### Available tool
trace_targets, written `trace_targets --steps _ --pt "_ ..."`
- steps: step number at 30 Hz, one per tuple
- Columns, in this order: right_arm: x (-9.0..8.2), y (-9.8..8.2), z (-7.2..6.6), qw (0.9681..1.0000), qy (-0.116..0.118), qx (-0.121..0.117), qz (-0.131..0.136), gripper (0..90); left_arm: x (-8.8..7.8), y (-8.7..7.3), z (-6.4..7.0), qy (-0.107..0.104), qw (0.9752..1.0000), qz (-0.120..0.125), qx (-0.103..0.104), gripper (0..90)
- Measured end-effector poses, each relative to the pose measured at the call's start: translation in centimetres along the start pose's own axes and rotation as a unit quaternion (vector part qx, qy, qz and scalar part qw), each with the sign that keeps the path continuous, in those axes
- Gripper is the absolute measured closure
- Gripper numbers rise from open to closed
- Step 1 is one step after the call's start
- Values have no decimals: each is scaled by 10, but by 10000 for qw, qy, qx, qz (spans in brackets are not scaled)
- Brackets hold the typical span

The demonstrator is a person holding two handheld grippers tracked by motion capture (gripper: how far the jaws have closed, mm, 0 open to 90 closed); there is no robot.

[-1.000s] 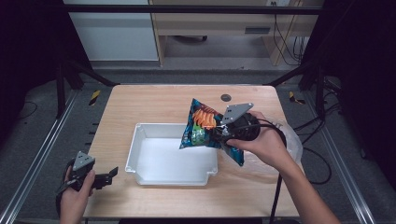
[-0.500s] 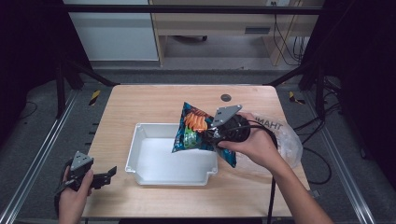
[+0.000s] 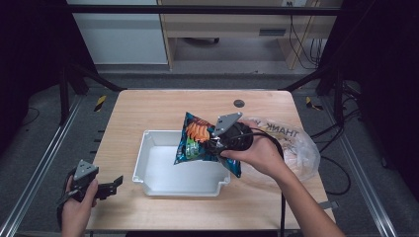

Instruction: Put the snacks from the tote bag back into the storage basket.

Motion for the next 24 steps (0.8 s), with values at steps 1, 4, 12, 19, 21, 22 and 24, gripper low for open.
trace_targets --steps 1,4,12,19,21,22,24 --pt "0 0 0 10000 0 0 0 392 0 0 0 0 10000 0 0 23" --pt "8 3 0 10000 54 1 -6 392 0 0 0 -5 10000 3 -5 24" --pt "20 8 -3 9999 128 -36 -3 393 0 0 0 -7 10000 -14 16 23" --pt "28 13 -7 9997 211 -80 15 393 0 0 -2 31 10000 1 1 24" --pt "30 14 -8 9997 222 -70 18 394 0 0 -1 20 10000 -2 1 24" --pt "32 15 -9 9997 253 -68 14 394 0 0 0 2 10000 -4 -2 24" --pt "33 17 -10 9996 268 -118 26 395 0 0 0 2 10000 -9 5 24"
Point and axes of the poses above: each handheld gripper's, and its own axes: x roughly forward along the jaws, y roughly out of its top, z roughly to its right, the point moved 9 cm from there along x, roughly forward along the jaws, and after that the axes turned 11 degrees about -x, right-handed, at the moved point
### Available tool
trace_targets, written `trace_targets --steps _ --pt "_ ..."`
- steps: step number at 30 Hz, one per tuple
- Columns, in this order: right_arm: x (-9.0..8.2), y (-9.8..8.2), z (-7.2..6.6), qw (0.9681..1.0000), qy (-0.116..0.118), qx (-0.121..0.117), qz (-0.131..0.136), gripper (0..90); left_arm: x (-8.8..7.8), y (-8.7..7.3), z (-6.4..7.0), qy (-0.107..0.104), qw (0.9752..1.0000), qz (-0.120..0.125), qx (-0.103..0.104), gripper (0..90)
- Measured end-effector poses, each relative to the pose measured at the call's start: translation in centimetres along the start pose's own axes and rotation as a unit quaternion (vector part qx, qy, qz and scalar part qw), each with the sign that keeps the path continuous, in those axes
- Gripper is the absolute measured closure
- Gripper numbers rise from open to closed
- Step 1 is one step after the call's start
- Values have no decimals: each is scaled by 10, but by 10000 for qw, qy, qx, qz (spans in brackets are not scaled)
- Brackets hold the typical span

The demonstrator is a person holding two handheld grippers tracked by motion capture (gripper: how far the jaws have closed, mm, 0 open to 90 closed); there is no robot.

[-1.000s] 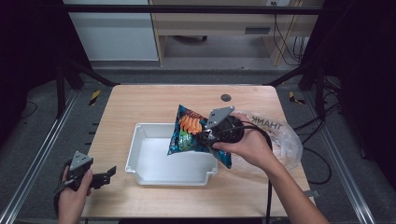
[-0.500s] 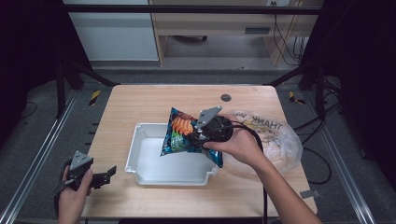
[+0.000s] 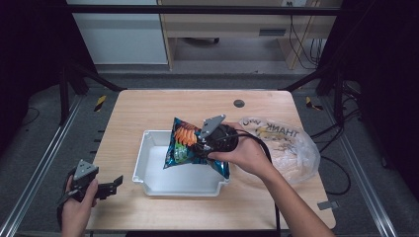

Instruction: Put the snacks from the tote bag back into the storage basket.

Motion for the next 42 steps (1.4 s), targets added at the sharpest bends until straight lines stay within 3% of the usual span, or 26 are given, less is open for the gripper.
trace_targets --steps 31,42 --pt "25 21 -14 9996 216 -147 127 395 -1 1 -1 3 10000 3 1 24" --pt "42 25 -19 9992 338 -207 110 396 -1 1 -2 13 10000 38 -14 24"
Point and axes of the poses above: each handheld gripper's, and its own axes: x roughly forward along the jaws, y roughly out of its top, z roughly to its right, the point moved 9 cm from there along x, roughly forward along the jaws, and after that the axes turned 11 degrees about -x, right-handed, at the moved point
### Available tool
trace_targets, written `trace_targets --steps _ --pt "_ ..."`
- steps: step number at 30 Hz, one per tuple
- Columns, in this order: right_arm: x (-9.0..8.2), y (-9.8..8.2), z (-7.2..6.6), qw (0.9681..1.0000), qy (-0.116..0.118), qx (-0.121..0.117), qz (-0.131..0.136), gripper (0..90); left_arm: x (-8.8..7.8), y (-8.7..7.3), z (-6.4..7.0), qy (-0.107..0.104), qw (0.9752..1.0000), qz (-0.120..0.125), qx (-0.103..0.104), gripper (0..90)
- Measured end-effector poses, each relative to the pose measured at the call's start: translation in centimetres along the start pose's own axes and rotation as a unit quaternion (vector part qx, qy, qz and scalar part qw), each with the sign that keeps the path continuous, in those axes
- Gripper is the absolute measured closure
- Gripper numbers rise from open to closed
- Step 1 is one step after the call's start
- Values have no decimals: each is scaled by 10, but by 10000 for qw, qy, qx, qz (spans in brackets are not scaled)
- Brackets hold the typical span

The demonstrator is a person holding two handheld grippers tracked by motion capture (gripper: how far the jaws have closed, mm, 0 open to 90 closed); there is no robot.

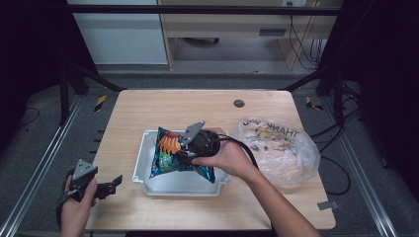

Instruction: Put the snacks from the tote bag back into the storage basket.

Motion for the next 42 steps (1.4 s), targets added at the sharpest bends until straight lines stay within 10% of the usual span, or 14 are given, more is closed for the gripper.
trace_targets --steps 42 --pt "36 -24 -9 9985 343 -4 -436 396 0 0 0 -14 10000 -24 19 24"
Point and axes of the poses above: each handheld gripper's, and its own axes: x roughly forward along the jaws, y roughly out of its top, z roughly to its right, the point moved 9 cm from there along x, roughly forward along the jaws, and after that the axes turned 11 degrees about -x, right-handed, at the moved point
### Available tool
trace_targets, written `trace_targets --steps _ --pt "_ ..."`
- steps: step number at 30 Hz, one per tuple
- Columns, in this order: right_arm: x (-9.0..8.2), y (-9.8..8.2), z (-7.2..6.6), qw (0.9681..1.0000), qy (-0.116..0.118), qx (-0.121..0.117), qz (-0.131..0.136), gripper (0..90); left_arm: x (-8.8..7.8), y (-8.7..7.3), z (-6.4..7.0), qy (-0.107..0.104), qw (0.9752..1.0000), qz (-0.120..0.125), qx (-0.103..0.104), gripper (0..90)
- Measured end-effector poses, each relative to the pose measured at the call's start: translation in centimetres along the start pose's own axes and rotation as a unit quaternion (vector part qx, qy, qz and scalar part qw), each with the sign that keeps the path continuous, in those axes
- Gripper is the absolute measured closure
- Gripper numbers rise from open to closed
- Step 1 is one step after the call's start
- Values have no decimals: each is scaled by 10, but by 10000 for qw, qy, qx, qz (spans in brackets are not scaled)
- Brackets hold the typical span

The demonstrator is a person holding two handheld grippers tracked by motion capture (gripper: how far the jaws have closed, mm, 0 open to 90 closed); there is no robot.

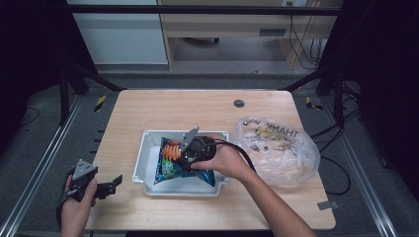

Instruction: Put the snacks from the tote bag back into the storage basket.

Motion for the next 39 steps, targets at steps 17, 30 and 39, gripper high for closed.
trace_targets --steps 17,30,39 --pt "11 -8 3 9999 46 75 -99 396 0 0 0 0 10000 5 7 24" --pt "13 -8 3 9999 54 46 -105 394 0 0 0 5 10000 -12 27 24" --pt "14 -7 3 9999 45 26 -117 388 0 0 1 -2 10000 -16 26 24"
Point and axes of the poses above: each handheld gripper's, and its own axes: x roughly forward along the jaws, y roughly out of its top, z roughly to its right, the point moved 9 cm from there along x, roughly forward along the jaws, and after that the axes turned 11 degrees about -x, right-handed, at the moved point
